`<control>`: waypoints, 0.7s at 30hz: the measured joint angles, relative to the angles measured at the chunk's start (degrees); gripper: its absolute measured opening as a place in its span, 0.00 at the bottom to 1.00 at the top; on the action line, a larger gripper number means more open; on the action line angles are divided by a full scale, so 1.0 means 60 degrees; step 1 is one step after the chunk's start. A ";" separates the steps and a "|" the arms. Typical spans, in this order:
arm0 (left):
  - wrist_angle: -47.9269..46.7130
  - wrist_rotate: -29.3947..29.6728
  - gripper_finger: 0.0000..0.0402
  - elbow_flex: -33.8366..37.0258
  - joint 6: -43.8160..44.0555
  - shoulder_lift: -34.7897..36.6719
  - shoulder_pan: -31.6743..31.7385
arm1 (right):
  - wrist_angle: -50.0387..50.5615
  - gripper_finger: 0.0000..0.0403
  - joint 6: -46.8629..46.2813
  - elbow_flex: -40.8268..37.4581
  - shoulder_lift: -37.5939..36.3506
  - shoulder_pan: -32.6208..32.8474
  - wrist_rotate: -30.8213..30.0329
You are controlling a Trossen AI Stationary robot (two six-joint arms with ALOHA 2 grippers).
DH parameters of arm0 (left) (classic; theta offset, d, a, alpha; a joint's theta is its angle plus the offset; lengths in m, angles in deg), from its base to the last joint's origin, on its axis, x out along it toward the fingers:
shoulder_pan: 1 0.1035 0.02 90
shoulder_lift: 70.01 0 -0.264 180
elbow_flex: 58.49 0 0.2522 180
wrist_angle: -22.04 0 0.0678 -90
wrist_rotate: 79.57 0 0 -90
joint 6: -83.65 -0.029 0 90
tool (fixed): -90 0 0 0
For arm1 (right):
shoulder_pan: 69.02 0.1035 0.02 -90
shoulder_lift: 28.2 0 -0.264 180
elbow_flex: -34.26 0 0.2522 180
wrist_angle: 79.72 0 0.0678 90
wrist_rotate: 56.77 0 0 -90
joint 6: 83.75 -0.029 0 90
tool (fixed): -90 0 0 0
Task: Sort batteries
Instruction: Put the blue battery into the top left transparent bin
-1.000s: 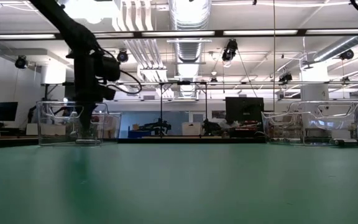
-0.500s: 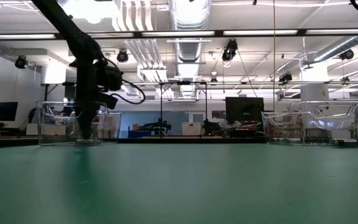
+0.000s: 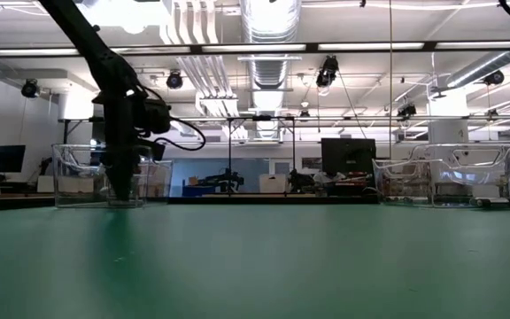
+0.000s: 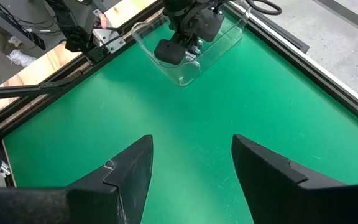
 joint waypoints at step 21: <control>-0.0144 -0.0273 0.24 -0.0061 -0.0194 0.0546 0.0000 | 0.1652 0.60 -0.0862 -0.0116 0.0102 -0.0025 0.0031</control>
